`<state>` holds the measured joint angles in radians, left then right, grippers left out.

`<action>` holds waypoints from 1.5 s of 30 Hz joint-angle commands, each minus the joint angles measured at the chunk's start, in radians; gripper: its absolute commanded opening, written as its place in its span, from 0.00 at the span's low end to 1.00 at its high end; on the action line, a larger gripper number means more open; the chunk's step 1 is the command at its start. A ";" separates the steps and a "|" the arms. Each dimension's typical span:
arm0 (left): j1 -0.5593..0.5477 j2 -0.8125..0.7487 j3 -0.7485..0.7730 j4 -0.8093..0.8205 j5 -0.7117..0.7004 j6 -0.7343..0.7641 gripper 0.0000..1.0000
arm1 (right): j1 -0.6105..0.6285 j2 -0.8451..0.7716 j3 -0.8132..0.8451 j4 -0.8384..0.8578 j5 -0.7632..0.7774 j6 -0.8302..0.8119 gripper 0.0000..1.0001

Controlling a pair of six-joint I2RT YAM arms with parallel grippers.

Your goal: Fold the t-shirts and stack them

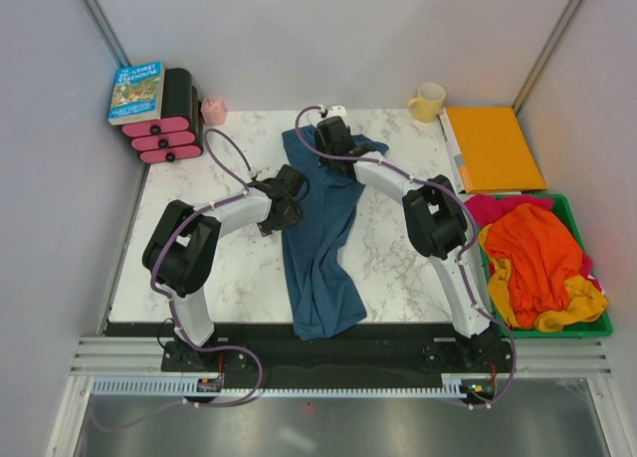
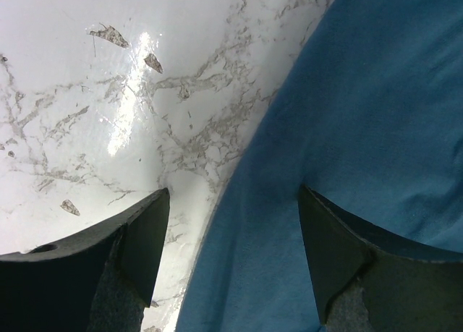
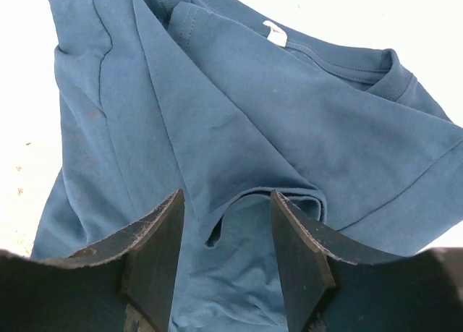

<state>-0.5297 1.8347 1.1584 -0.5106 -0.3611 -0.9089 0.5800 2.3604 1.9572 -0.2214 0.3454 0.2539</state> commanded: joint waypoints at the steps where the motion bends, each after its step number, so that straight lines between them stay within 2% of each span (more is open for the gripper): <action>1: -0.004 0.031 0.003 0.015 0.013 -0.027 0.78 | 0.001 -0.009 -0.009 0.010 -0.009 0.018 0.57; 17: -0.004 0.046 -0.002 0.017 0.014 -0.036 0.78 | -0.005 0.053 0.023 -0.010 -0.049 0.058 0.37; 20: -0.004 0.046 -0.002 0.015 0.014 -0.035 0.79 | -0.009 0.057 0.026 -0.012 -0.057 0.064 0.30; 21: -0.004 0.047 -0.002 0.014 0.014 -0.036 0.78 | -0.009 0.057 0.026 -0.012 -0.060 0.065 0.22; 23: -0.004 0.047 -0.002 0.015 0.014 -0.036 0.78 | -0.011 0.056 0.023 -0.010 -0.057 0.067 0.15; 24: -0.004 0.047 0.000 0.014 0.016 -0.036 0.78 | -0.012 0.054 0.020 -0.010 -0.056 0.067 0.07; 26: -0.004 0.049 0.000 0.014 0.016 -0.038 0.78 | -0.012 0.033 0.006 0.019 -0.054 0.064 0.00; 29: -0.007 0.052 -0.002 0.015 0.014 -0.036 0.78 | -0.014 -0.039 -0.107 0.134 -0.043 0.073 0.00; 32: -0.007 0.057 -0.002 0.015 0.014 -0.036 0.78 | -0.023 -0.079 -0.135 0.175 -0.031 0.096 0.00; 39: -0.007 0.058 0.004 0.007 0.011 -0.038 0.77 | -0.054 -0.112 -0.147 0.208 -0.009 0.151 0.00; 45: -0.009 0.067 0.004 0.006 0.016 -0.041 0.76 | -0.095 -0.105 -0.147 0.249 -0.054 0.203 0.00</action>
<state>-0.5327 1.8450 1.1671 -0.5209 -0.3679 -0.9089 0.5129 2.2982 1.8172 -0.0471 0.3107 0.4019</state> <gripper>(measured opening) 0.764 0.010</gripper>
